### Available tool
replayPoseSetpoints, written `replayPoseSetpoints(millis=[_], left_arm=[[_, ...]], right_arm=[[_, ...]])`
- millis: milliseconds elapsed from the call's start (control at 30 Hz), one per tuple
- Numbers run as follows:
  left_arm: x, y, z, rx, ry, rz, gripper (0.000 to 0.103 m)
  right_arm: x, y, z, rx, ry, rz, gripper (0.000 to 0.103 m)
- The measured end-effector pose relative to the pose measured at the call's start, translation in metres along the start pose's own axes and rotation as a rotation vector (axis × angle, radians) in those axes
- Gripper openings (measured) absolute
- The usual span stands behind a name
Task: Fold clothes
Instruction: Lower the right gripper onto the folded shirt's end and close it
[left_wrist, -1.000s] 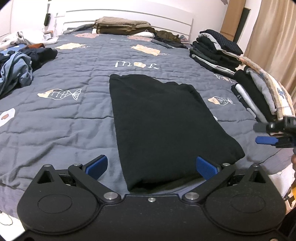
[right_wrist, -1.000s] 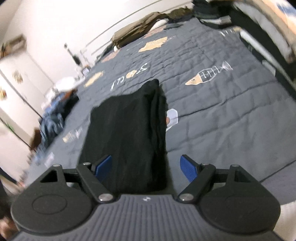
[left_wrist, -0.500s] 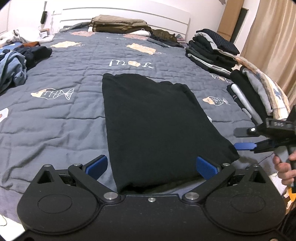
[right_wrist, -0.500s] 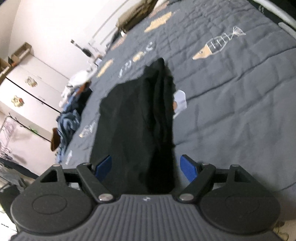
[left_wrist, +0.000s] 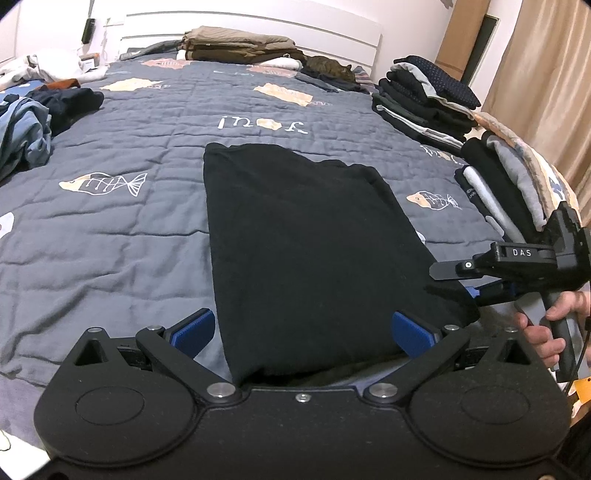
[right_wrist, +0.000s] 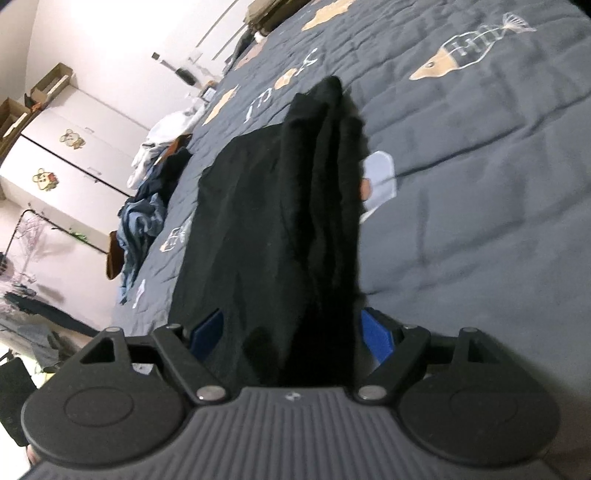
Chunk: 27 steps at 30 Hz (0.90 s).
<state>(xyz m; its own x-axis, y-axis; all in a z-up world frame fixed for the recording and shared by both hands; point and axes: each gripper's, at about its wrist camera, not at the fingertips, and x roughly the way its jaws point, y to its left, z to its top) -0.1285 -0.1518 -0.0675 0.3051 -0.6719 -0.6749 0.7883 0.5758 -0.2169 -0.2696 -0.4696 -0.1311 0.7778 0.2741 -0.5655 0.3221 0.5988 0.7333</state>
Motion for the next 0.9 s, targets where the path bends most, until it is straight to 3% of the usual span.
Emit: replayPoseSetpoints(millis=[500, 667, 900], left_arm=[[0.0, 0.0, 0.003, -0.003, -0.003, -0.006, 0.103], [0.001, 0.003, 0.006, -0.023, -0.006, -0.004, 0.103], [0.001, 0.005, 0.006, -0.022, -0.004, -0.004, 0.103]], right_arm=[[0.021, -0.006, 0.017, 0.036, 0.058, 0.075, 0.082], [0.018, 0.015, 0.023, -0.004, 0.064, 0.165, 0.082], [0.037, 0.002, 0.016, -0.014, 0.102, 0.094, 0.083]])
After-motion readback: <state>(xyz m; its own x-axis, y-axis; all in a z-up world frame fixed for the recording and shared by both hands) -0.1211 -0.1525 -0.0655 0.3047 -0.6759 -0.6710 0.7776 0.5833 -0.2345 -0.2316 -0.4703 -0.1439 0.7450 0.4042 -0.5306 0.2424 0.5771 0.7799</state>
